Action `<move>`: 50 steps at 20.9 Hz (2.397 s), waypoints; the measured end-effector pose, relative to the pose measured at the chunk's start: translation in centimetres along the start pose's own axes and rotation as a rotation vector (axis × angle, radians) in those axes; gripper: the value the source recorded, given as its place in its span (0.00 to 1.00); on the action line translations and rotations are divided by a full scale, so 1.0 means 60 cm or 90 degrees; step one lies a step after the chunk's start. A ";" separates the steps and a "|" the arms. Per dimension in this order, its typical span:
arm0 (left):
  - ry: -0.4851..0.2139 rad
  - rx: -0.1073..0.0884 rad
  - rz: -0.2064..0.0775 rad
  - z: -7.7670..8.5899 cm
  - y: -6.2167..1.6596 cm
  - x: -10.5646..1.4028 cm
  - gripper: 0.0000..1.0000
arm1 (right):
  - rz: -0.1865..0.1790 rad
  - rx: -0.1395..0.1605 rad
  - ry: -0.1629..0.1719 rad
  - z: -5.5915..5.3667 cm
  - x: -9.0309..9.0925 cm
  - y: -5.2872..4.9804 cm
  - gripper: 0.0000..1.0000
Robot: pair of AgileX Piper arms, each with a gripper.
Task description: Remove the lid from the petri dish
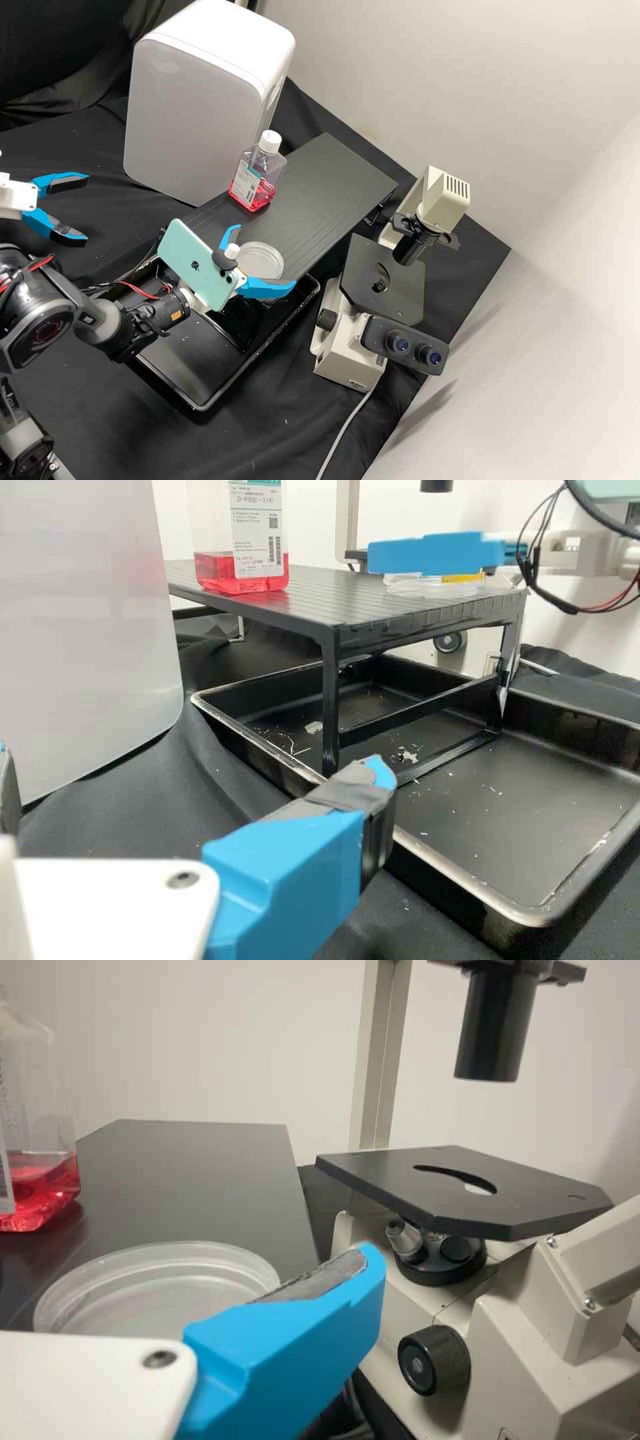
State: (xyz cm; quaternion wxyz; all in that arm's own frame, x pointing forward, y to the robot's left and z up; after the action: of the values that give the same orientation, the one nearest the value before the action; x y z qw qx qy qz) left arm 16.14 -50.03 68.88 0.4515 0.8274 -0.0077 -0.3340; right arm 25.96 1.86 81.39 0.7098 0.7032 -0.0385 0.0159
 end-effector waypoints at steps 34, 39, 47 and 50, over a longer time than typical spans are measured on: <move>0.009 0.010 -0.003 -0.001 -0.003 0.001 1.00 | 0.004 0.015 -0.012 0.004 0.001 -0.001 0.00; 0.009 0.009 -0.001 0.000 -0.002 0.005 1.00 | 0.004 0.019 -0.012 0.004 0.001 -0.001 0.00; 0.009 0.009 -0.002 0.000 -0.002 0.007 1.00 | 0.007 0.019 -0.014 0.005 0.000 0.002 0.00; 0.009 0.009 -0.002 0.000 -0.002 0.007 1.00 | 0.025 0.021 -0.011 0.003 -0.009 0.014 0.00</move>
State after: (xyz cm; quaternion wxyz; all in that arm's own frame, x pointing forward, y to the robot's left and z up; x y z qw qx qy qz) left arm 16.43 -50.07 68.56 0.4450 0.8331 -0.0057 -0.3286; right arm 25.35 1.70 82.19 0.6975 0.7138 -0.0583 0.0246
